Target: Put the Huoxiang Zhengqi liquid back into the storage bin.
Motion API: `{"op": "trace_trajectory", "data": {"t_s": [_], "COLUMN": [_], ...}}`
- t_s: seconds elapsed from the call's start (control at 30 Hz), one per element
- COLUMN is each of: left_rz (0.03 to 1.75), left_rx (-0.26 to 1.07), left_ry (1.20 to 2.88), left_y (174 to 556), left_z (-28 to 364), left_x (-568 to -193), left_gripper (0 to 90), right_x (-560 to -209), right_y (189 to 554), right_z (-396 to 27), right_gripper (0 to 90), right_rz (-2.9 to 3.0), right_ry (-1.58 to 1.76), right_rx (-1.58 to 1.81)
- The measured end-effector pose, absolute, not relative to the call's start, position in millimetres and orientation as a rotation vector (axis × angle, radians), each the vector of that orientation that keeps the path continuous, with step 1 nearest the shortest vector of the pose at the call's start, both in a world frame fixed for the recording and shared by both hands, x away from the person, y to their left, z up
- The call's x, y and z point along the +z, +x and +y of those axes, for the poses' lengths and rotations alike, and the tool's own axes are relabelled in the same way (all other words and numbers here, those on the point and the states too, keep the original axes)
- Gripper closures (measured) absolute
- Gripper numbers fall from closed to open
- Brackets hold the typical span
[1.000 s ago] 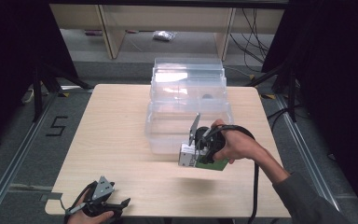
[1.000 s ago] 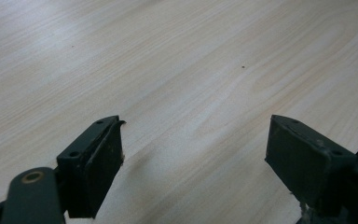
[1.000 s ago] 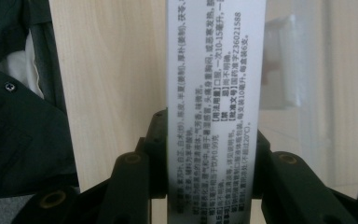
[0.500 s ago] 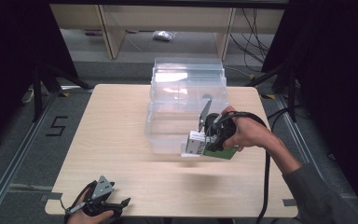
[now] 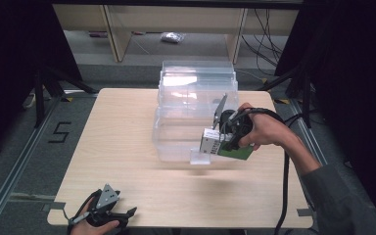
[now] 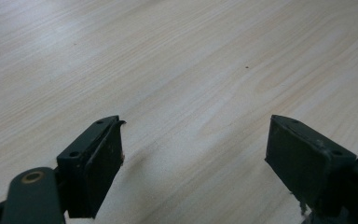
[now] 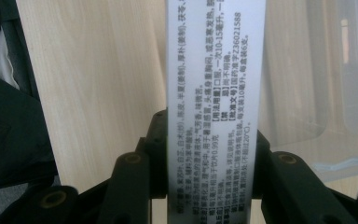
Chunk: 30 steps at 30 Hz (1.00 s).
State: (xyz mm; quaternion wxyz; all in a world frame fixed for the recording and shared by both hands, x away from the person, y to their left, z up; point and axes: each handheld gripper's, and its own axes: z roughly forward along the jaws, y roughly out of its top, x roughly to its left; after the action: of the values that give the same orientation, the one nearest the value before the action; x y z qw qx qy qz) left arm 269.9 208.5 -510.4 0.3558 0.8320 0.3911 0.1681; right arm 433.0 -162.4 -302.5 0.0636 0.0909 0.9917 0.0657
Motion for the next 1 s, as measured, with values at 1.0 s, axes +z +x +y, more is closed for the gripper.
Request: {"op": "trace_trajectory", "data": {"t_s": [1.0], "left_rz": [1.025], "left_rx": [0.426], "left_ry": [2.131], "left_y": [269], "left_z": [208], "left_x": [-511], "left_gripper": [18.1], "right_x": [-302], "right_y": [484], "right_z": [-157], "right_gripper": [64.8], "right_rz": [2.993], "right_ry": [0.286], "right_rx": [0.148]}}
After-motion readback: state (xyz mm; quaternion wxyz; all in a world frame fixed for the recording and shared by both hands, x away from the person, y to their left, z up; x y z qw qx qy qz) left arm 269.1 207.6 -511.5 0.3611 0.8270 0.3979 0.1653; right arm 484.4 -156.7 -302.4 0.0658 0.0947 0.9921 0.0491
